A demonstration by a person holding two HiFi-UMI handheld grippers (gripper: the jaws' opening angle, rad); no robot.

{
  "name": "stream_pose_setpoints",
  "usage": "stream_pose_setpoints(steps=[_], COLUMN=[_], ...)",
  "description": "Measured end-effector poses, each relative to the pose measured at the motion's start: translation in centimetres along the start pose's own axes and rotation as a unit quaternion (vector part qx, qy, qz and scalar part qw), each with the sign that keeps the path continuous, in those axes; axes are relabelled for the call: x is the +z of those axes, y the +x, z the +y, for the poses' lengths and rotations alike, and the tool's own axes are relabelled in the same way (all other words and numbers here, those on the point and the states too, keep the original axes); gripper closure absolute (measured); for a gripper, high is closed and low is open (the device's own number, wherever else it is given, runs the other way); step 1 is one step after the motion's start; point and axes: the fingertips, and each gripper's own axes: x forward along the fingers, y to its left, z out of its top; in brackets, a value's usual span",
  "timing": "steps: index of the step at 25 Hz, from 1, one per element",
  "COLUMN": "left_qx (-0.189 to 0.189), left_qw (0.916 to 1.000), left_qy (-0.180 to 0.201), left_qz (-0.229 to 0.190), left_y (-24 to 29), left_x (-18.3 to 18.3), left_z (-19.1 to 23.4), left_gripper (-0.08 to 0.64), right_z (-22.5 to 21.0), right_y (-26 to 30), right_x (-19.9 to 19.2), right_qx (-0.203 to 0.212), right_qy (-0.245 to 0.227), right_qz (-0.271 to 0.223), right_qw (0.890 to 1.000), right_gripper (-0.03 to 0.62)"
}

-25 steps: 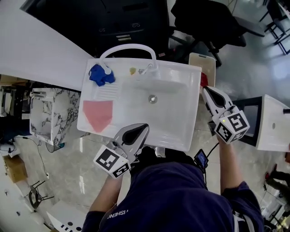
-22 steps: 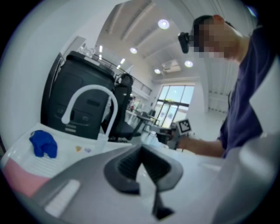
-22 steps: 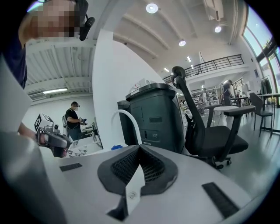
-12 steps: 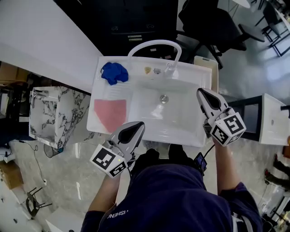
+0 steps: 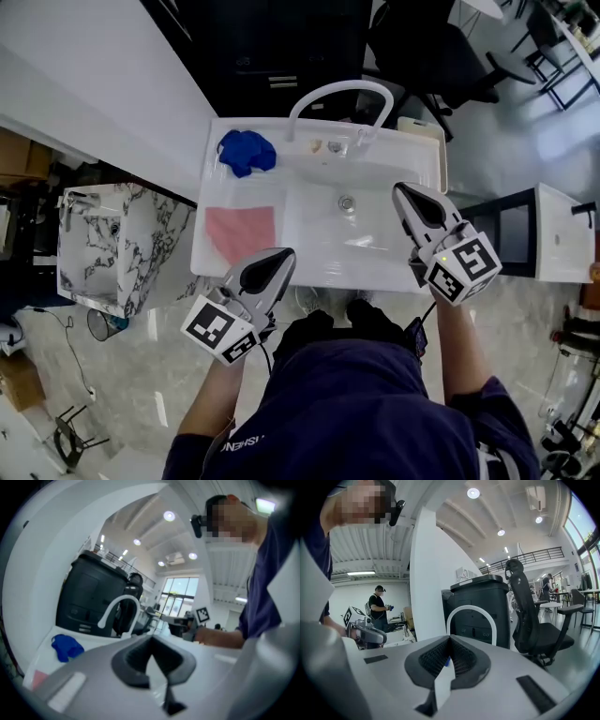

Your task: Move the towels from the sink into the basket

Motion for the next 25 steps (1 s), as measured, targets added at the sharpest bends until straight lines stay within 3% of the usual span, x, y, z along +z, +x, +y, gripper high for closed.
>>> stream_pose_setpoints(steps=[10, 25], left_qx=[0.022, 0.095], left_qw=[0.9998, 0.9954], left_qy=[0.002, 0.01], left_qz=[-0.001, -0.006], left_y=[0.5, 5.2], left_x=[1.0, 2.0], left_z=[1.3, -0.2], left_gripper=[0.557, 0.557], right_z=[0.8, -1.6], right_y=[2.4, 2.2], right_x=[0.8, 0.0], right_qx=[0.033, 0.121], right_qy=[0.008, 0.003], right_qz=[-0.007, 0.003], right_qw=[0.999, 0.993], right_gripper=[0.584, 0.584])
